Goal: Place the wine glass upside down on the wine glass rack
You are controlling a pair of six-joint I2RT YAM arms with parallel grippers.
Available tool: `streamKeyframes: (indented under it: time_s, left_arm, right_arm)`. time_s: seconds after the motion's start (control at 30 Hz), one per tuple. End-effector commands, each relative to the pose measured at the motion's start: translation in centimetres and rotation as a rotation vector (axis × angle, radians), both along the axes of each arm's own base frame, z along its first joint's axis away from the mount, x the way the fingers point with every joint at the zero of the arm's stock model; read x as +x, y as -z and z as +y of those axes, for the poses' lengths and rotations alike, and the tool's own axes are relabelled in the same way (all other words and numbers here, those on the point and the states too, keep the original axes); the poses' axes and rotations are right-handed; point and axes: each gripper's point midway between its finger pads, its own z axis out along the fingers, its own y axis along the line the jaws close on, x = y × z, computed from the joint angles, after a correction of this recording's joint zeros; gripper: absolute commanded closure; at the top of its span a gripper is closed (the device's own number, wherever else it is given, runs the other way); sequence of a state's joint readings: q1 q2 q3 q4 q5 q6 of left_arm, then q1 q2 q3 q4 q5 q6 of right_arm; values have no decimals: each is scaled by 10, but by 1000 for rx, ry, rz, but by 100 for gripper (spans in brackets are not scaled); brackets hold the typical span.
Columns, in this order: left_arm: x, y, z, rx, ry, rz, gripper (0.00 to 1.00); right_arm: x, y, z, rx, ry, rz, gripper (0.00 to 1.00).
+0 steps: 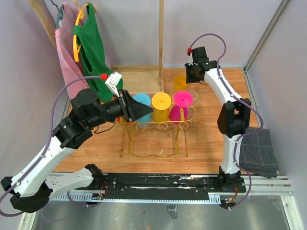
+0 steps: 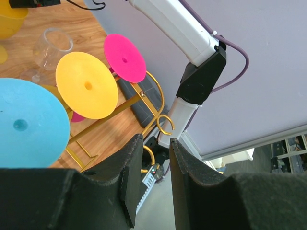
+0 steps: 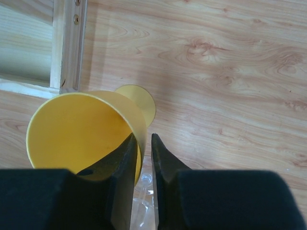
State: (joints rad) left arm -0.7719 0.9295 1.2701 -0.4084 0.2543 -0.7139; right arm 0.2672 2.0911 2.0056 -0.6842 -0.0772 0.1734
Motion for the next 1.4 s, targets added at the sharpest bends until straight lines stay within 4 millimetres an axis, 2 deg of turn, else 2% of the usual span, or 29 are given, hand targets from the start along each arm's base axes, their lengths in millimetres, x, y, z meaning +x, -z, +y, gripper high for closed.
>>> streamKeyframes:
  time_s: [0.0,0.07,0.23,0.33,0.53,0.7,1.0,1.2,1.37]
  left_arm:
    - [-3,-3,4,-3,-11,-25,66]
    - [-3,-4,4,-6,-11,-28,66]
    - [-3,-3,2,-7,-3,-21,66]
    - [-4,-3,3,-5,-6,-22,66]
    - [-5,0,7,-5,-15,-25,66]
    - [-7,4,9,-6,-14,-24,66]
    - [-10,6,10,-18,-9,-32,66]
    - [-14,1,15,-43,-12,-50,66]
    - [-17,3,18,-44,-12,-54,66]
  right_arm:
    - [0,0,5,-28,-9,2,92]
    - [1,-1,4,-29,-2,-5,99]
    - [1,-10,1,-37,21,-38,99]
    - [-1,-25,-3,-43,33,-80,99]
    - [-12,-81,-20,-46,116,-291,99]
    - [-32,-130,-31,-33,162,-479,99]
    - [-92,-215,-51,8,243,-829,99]
    - [-148,-243,-55,97,231,-995,99]
    - [-196,-266,-69,217,245,-1114,99]
